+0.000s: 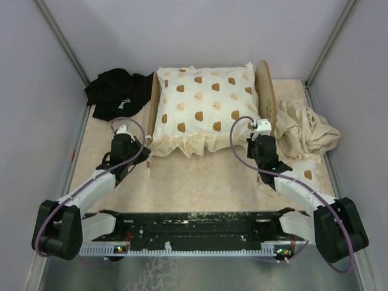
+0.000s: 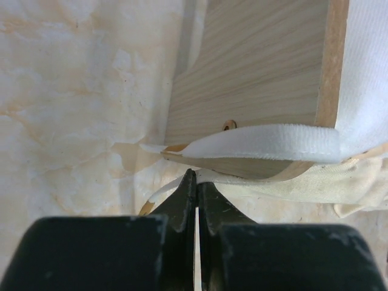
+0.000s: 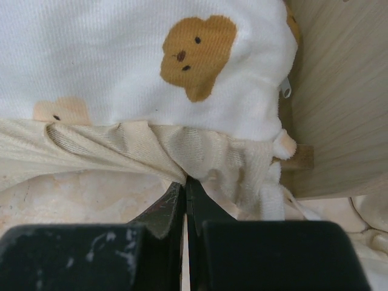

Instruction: Set up the pet bed

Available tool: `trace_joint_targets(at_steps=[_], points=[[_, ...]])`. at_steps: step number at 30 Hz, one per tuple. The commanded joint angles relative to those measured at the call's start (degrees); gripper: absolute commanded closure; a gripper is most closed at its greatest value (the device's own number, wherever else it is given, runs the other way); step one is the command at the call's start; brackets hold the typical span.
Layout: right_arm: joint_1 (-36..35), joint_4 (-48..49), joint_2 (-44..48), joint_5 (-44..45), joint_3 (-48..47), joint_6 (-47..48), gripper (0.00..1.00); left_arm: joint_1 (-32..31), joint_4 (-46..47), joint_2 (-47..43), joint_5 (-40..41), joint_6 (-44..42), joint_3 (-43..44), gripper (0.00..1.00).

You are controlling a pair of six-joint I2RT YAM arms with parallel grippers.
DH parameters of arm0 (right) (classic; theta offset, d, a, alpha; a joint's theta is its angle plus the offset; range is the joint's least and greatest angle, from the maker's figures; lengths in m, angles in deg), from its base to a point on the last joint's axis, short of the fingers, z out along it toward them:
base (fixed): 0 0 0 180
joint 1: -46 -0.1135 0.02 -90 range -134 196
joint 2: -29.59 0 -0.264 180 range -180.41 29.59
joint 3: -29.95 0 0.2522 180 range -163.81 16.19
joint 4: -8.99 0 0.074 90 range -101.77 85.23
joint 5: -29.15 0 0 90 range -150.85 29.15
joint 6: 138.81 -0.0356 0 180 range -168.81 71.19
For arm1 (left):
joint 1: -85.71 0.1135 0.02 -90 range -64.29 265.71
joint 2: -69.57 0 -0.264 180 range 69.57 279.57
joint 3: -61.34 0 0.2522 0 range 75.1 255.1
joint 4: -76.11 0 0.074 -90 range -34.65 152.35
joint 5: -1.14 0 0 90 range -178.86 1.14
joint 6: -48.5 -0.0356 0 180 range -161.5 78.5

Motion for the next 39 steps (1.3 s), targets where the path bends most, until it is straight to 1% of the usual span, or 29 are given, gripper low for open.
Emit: trace_joint_targets(at_steps=[1,3,4,5,6,7,8,9,11,13,14,15,17,19,21,23,25,27,28,30,32,37,39], points=[[1.59,0.40,1.74,3.06,0.29,0.43,1.00,0.28,-6.48,-0.92,7.35,2.31,2.38,0.98],[1.59,-0.84,3.07,1.83,-0.39,0.11,1.00,0.29,-9.57,-1.62,7.99,2.59,3.99,0.87],[1.59,-1.85,3.98,0.63,-0.95,-0.30,1.00,0.28,-10.86,-2.05,8.01,1.94,4.98,0.78],[1.57,-3.17,4.69,-1.19,-1.64,-0.77,0.91,0.31,-12.23,-2.59,7.71,1.19,6.07,0.69],[1.59,-4.78,5.40,-3.87,-2.64,-0.93,0.76,0.29,-14.00,-2.83,7.74,0.69,7.52,0.63],[1.55,-7.55,5.93,-6.51,-3.92,-1.22,0.63,0.22,-16.40,-3.05,8.19,0.43,9.11,0.59],[1.51,-9.20,6.45,-8.71,-5.09,-1.89,0.55,0.20,-18.26,-3.24,8.68,0.08,10.61,0.58],[1.46,-10.16,7.14,-11.07,-5.74,-2.90,0.48,0.20,-19.50,-3.49,9.13,-0.09,11.80,0.57],[1.46,-10.49,8.85,-15.52,-5.82,-4.09,0.40,0.20,-19.39,-4.30,9.48,-0.27,12.79,0.55],[1.50,-10.91,10.31,-17.91,-5.86,-5.21,0.39,0.20,-16.50,-4.73,10.10,-2.49,13.55,0.53],[1.50,-11.09,11.09,-18.84,-5.85,-5.66,0.38,0.20,-16.34,-4.61,10.83,-3.67,15.47,0.49],[1.50,-11.36,11.86,-19.52,-5.95,-6.10,0.34,0.21,-16.43,-4.32,11.72,-4.97,17.40,0.46],[1.50,-11.78,13.99,-20.52,-6.13,-6.72,0.27,0.22,-17.34,-3.32,13.56,-6.97,21.55,0.45],[1.50,-12.39,16.56,-19.09,-6.17,-7.17,0.25,0.20,-17.23,-2.11,14.86,-8.30,24.86,0.44],[1.50,-12.76,19.32,-14.54,-6.22,-9.64,0.23,0.20,-15.91,-0.70,15.26,-9.50,27.13,0.43],[1.50,-14.29,21.71,-9.26,-6.86,-14.53,0.21,0.20,-15.02,1.02,15.46,-10.58,29.28,0.43],[1.50,-16.18,23.94,-6.55,-7.57,-18.18,0.17,0.20,-15.05,2.91,16.59,-11.54,31.48,0.43],[1.50,-19.14,25.27,-3.58,-8.25,-21.11,0.16,0.20,-13.28,4.44,17.30,-12.88,32.32,0.43],[1.49,-21.27,25.71,-1.63,-8.93,-23.16,0.12,0.20,-11.52,5.08,16.83,-13.62,32.26,0.43],[1.50,-23.61,25.67,-0.63,-9.85,-23.96,0.05,0.31,-9.26,7.14,14.90,-14.26,32.77,0.41],[1.47,-24.96,24.57,-1.04,-10.68,-24.27,0.02,0.27,-9.02,10.42,11.66,-14.36,34.42,0.41],[1.50,-26.22,22.38,-3.03,-11.42,-24.38,0.02,0.20,-11.51,17.81,2.64,-13.65,37.43,0.47],[1.50,-25.29,22.71,-3.61,-10.43,-24.39,0.02,0.13,-16.81,18.86,-0.08,-12.54,39.28,0.54]])
